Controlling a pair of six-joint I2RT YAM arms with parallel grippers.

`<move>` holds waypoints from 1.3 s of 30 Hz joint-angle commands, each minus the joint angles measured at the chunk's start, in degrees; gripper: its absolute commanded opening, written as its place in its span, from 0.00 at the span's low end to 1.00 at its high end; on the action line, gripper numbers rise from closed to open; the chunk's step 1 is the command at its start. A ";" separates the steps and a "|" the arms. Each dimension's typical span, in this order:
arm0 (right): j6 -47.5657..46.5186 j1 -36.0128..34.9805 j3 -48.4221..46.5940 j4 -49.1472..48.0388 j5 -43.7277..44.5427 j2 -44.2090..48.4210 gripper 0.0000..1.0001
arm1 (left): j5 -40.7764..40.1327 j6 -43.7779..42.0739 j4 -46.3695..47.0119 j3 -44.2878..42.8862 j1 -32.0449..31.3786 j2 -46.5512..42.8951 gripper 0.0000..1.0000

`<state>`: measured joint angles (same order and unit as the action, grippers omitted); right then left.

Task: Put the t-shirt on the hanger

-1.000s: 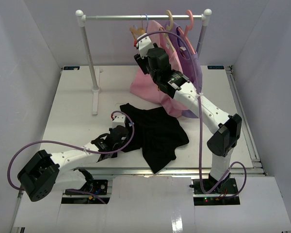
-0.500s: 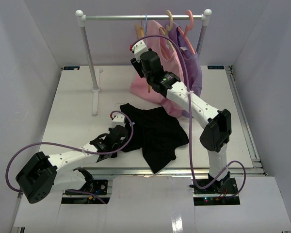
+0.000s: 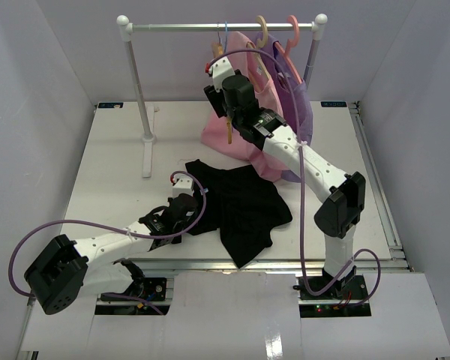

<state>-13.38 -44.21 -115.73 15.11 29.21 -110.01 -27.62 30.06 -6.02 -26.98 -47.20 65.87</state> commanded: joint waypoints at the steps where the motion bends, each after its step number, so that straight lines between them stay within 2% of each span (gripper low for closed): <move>1: 2.76 0.84 -3.37 -1.44 -0.11 5.31 0.65 | -0.33 0.35 -0.10 -1.28 -0.26 -0.97 0.00; 9: 5.98 3.41 -3.68 -1.49 -3.39 6.22 0.63 | -0.36 0.35 -0.04 -1.32 -0.26 -0.65 0.00; 19: 5.92 8.06 -4.76 -1.40 -7.47 2.20 0.52 | 0.10 0.00 0.13 -1.84 -0.26 0.75 0.00; 39: 3.24 8.43 1.85 -4.85 -7.02 7.67 0.52 | 0.13 -0.12 0.28 -1.93 -0.26 1.04 0.00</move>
<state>-9.07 -35.76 -114.48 13.73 21.93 -106.72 -27.59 30.02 -5.98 -27.03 -47.21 66.53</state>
